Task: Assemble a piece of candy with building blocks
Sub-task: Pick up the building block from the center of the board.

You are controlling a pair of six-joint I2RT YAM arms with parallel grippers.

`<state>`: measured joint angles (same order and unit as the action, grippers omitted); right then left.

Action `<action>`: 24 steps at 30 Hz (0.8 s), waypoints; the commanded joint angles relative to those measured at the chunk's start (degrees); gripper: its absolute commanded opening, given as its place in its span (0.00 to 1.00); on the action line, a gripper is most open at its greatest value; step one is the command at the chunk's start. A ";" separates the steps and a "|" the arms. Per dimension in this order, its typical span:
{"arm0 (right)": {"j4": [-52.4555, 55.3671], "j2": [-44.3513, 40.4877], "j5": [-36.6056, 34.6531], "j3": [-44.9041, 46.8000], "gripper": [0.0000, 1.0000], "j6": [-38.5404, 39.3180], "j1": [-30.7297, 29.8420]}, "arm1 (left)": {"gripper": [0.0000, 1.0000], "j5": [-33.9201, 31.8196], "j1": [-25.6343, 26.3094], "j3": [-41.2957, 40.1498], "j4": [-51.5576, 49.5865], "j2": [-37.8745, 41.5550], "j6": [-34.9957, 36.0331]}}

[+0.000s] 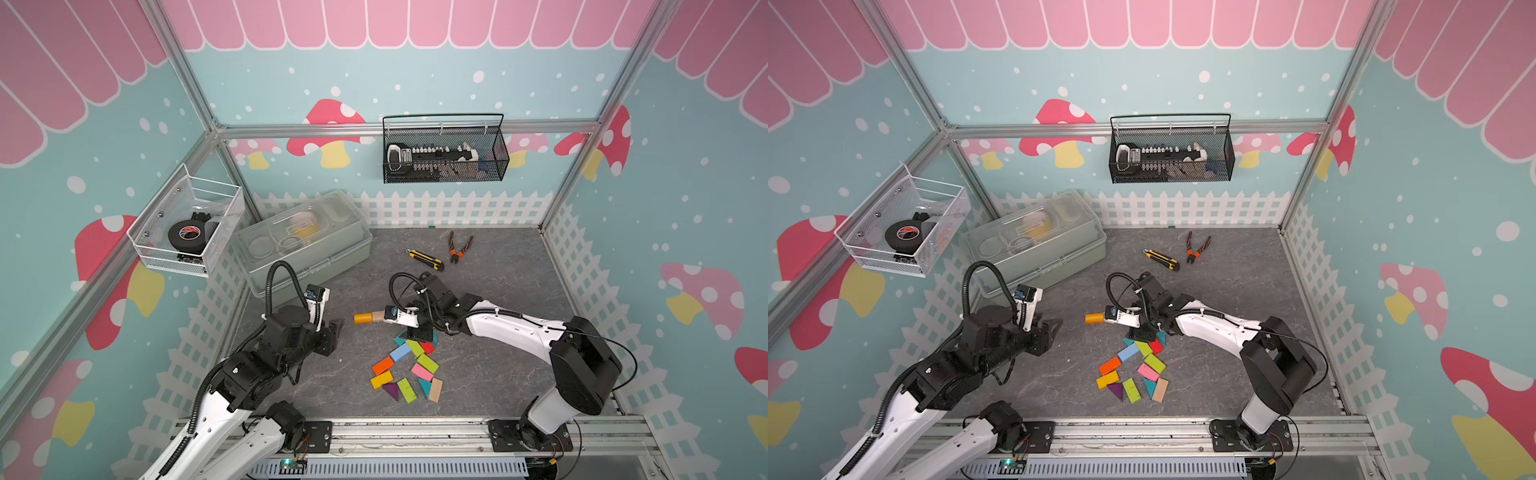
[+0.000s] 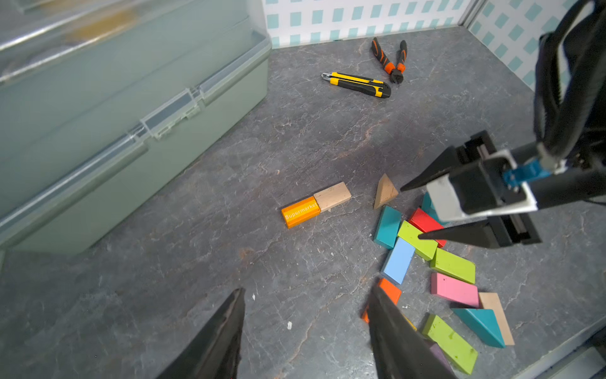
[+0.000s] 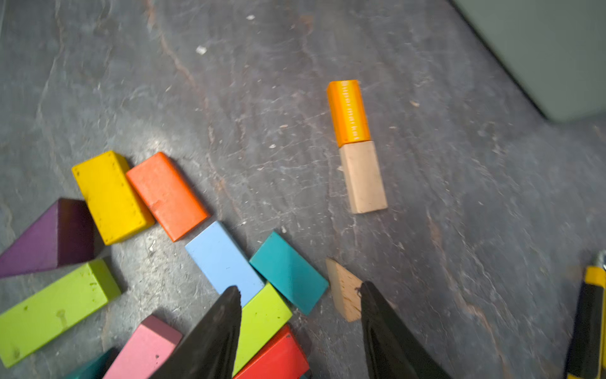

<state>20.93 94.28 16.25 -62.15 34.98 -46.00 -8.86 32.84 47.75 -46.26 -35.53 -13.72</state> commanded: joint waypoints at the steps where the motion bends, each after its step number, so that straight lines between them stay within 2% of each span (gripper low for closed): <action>1: 6.72 2.19 0.15 -3.12 0.62 11.64 -1.96 | 0.60 -0.19 0.53 0.44 -0.48 2.66 -5.26; 4: 10.04 4.66 -1.15 -4.93 0.62 15.54 -3.57 | 0.61 -1.69 0.50 -0.27 0.00 4.65 -4.29; 9: 9.53 6.27 -0.96 -4.61 0.61 18.25 -5.07 | 0.61 -1.01 0.48 -1.34 1.52 6.00 -3.82; 24: 11.16 13.42 -5.77 -7.45 0.46 19.44 -7.97 | 0.61 -1.16 0.46 -1.43 1.75 4.44 -3.86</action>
<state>29.89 106.48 10.72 -68.34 51.62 -53.74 -9.26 33.12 46.83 -45.28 -31.07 -16.34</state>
